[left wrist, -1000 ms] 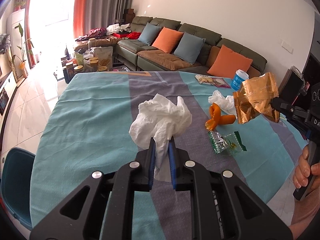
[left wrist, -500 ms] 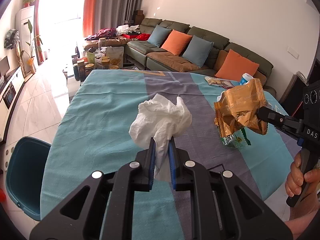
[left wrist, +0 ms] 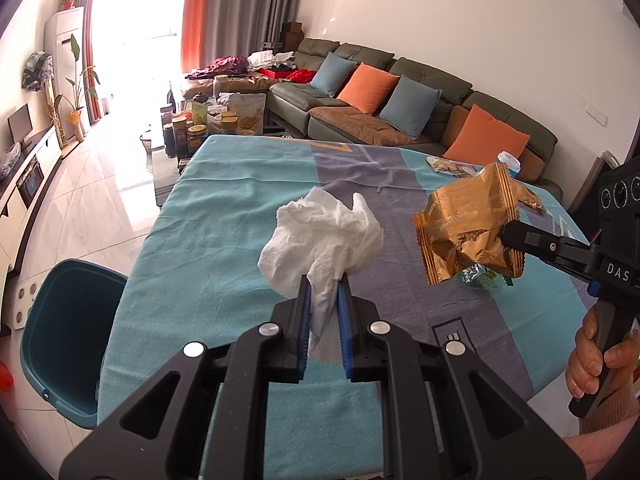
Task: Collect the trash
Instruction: 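Carry the tissue and gold wrapper over the teal bin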
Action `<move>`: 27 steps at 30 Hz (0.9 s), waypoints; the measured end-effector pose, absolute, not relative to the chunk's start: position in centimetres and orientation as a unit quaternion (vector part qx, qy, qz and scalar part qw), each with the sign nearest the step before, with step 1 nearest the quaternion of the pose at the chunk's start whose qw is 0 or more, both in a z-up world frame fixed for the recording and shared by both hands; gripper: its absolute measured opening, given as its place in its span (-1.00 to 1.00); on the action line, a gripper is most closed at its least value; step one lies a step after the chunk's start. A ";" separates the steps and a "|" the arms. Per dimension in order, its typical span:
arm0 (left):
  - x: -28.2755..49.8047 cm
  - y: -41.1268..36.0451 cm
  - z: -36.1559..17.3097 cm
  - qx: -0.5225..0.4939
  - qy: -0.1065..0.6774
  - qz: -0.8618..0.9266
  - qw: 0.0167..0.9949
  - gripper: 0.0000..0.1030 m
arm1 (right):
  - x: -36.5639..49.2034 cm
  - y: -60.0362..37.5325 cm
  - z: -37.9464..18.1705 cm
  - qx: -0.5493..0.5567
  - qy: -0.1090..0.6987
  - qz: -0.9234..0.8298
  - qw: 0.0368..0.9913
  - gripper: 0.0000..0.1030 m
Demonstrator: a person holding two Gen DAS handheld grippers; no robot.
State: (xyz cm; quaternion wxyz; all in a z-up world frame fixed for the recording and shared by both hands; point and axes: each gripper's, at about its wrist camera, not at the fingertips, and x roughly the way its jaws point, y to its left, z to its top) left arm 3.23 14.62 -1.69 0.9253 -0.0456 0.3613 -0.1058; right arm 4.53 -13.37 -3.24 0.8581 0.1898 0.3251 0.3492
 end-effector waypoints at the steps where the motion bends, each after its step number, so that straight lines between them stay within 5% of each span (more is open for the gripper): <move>1: 3.1 14.8 -1.7 -0.046 0.361 -0.104 0.925 -0.75 | 4.5 -13.1 -3.2 0.189 0.326 0.352 0.857 -0.94; 27: 0.8 20.2 -1.6 -0.071 0.354 -0.053 0.931 -0.75 | 6.7 -6.9 -3.9 0.170 0.352 0.415 0.822 -0.94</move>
